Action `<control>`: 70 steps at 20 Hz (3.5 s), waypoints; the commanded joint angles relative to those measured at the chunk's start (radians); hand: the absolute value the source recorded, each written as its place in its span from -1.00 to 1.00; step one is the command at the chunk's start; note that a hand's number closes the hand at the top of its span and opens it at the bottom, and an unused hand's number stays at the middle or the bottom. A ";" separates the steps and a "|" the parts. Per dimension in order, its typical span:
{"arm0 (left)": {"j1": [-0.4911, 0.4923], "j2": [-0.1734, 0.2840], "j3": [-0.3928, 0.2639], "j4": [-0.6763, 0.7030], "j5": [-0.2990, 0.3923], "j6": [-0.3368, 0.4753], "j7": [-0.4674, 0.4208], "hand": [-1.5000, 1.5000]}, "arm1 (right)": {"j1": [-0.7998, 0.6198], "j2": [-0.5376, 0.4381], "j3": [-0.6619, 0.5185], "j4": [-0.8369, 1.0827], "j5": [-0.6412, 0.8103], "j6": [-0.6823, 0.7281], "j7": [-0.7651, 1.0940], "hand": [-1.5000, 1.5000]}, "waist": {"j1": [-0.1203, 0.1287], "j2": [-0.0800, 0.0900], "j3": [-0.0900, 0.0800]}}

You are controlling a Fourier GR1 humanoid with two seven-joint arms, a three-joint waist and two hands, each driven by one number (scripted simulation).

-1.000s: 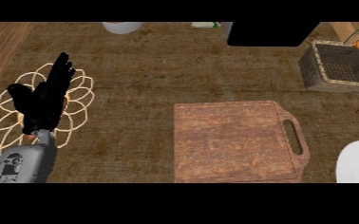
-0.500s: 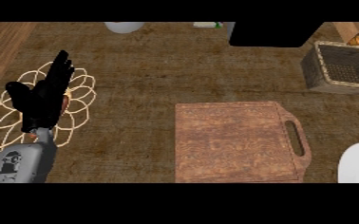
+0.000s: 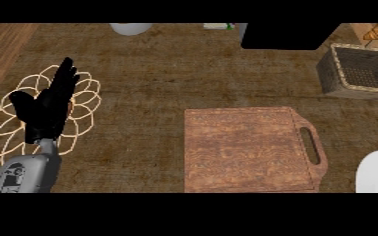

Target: Pick the croissant from the cutting board and place it in the basket

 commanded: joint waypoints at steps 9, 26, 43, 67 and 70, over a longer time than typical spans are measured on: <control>-0.035 0.008 0.018 0.017 0.006 -0.031 0.012 0.00 | -0.109 0.089 0.009 0.277 0.171 0.004 -0.082 1.00 | -0.006 0.000 0.000; 0.007 -0.017 0.017 -0.024 -0.024 -0.014 0.009 0.00 | -0.145 0.085 -0.018 0.508 0.322 -0.153 -0.195 1.00 | 0.000 0.003 0.001; -0.016 -0.014 0.024 -0.022 -0.020 -0.041 0.020 0.00 | -0.198 0.089 -0.028 0.630 0.385 -0.016 -0.146 1.00 | 0.008 0.005 0.001; 0.006 -0.016 0.049 -0.035 -0.013 -0.039 0.022 0.00 | -0.257 -0.061 -0.430 0.669 -0.010 0.244 -0.025 -1.00 | -0.013 -0.004 0.001; -0.019 -0.036 0.025 -0.028 -0.043 -0.014 0.028 0.00 | -0.238 -0.128 -0.487 0.699 -0.065 0.283 0.004 -1.00 | -0.006 0.004 0.002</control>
